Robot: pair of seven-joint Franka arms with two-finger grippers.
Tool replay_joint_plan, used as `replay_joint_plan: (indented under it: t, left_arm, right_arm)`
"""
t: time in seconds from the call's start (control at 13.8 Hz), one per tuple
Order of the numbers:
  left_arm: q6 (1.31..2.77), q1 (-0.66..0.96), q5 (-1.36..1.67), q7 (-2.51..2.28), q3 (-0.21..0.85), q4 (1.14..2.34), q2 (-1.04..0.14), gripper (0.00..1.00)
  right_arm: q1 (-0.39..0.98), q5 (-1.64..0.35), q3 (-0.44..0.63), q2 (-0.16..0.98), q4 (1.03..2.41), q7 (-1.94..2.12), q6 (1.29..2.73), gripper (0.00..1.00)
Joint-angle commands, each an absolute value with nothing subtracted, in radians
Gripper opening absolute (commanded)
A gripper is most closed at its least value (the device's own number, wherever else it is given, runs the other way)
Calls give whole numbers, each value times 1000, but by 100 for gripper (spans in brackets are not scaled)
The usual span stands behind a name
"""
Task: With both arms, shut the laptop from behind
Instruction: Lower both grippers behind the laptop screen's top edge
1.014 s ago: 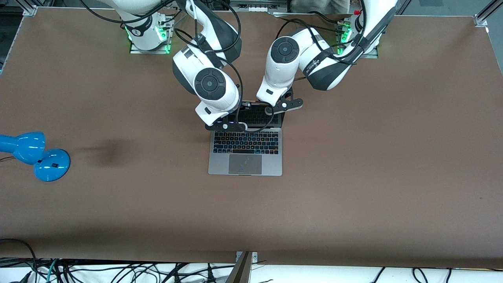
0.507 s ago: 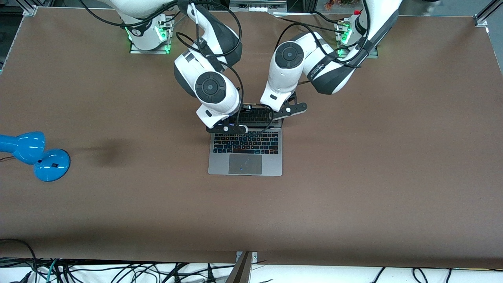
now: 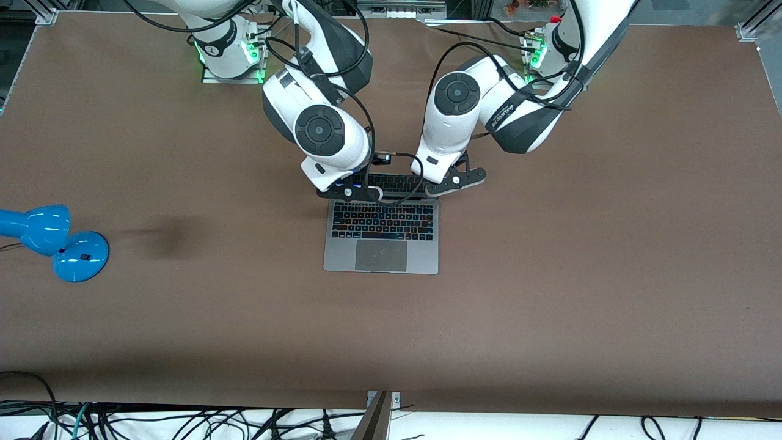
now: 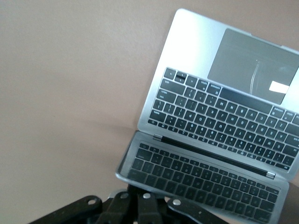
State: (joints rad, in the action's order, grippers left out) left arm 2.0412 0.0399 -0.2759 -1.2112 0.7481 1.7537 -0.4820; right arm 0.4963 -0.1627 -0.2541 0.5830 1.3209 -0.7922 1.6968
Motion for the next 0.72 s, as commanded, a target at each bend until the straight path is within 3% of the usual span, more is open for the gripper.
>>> replay_joint_plan:
  t: [0.0, 0.65]
  left_arm:
    - [2006, 55, -316, -1204, 744, 1692, -522, 0]
    - [2008, 55, -334, -1206, 744, 1690, -528, 0]
  right_arm:
    - [520, -167, -256, 586, 1338, -824, 1713, 4]
    - [529, -97, -250, 621, 1348, -810, 1761, 2]
